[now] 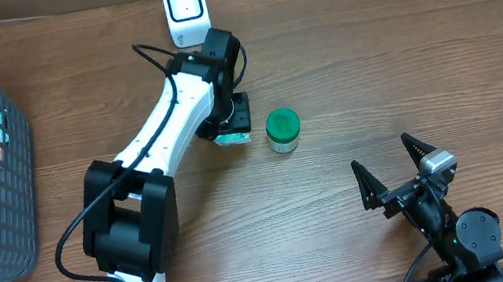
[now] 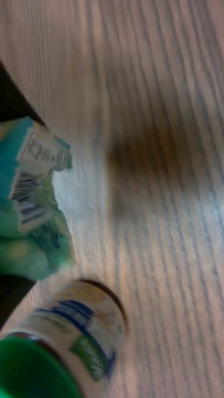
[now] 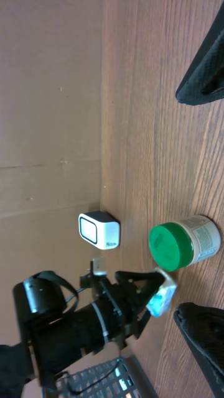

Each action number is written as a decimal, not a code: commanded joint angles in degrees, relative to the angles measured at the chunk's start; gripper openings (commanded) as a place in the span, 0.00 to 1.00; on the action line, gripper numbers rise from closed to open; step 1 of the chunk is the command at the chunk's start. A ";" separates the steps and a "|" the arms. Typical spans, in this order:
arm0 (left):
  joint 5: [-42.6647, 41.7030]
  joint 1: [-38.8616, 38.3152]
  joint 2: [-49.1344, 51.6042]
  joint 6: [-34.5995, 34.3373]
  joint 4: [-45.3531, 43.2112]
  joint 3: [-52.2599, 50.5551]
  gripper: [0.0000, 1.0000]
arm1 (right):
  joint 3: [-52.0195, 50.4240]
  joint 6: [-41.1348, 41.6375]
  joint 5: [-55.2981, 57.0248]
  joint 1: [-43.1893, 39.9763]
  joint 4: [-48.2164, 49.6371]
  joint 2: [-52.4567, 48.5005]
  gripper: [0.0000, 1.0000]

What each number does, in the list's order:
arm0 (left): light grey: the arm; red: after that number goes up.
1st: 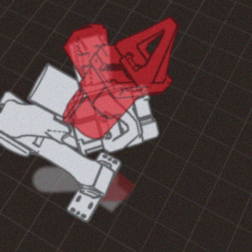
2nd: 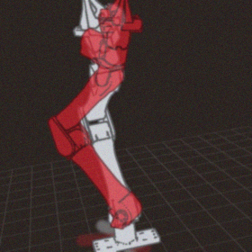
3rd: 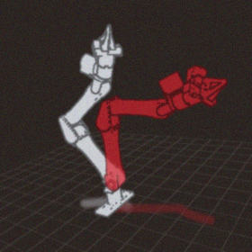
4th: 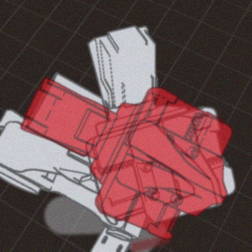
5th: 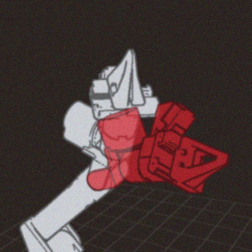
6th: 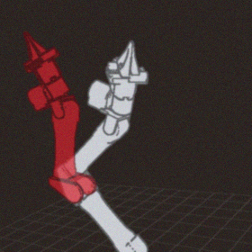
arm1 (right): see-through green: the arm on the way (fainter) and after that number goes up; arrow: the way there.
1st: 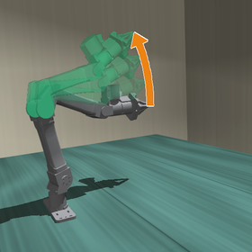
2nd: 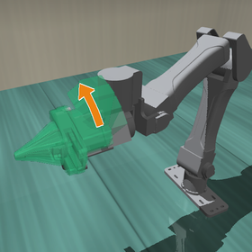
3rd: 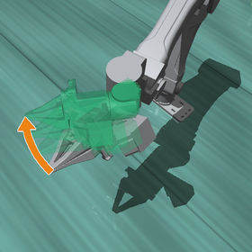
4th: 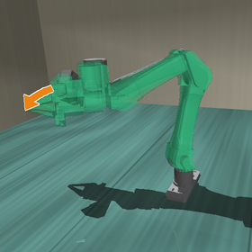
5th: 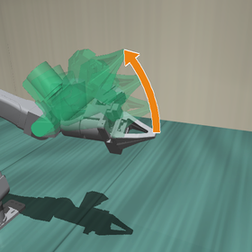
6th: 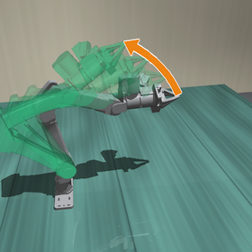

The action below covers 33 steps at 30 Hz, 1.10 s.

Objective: Scan the item barcode
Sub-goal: 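Carry the teal tissue pack to the scanner with the left gripper, then place the teal tissue pack beside the jar and release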

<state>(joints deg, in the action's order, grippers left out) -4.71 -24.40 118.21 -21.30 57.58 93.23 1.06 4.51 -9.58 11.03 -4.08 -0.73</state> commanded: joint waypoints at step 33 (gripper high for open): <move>5.92 29.83 -13.49 1.57 34.40 48.11 0.93 | -0.61 0.33 0.57 0.39 0.17 0.57 1.00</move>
<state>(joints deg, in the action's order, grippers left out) -1.61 -1.02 108.31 -20.78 90.76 138.91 1.06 4.49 -9.61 11.03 -4.12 -0.73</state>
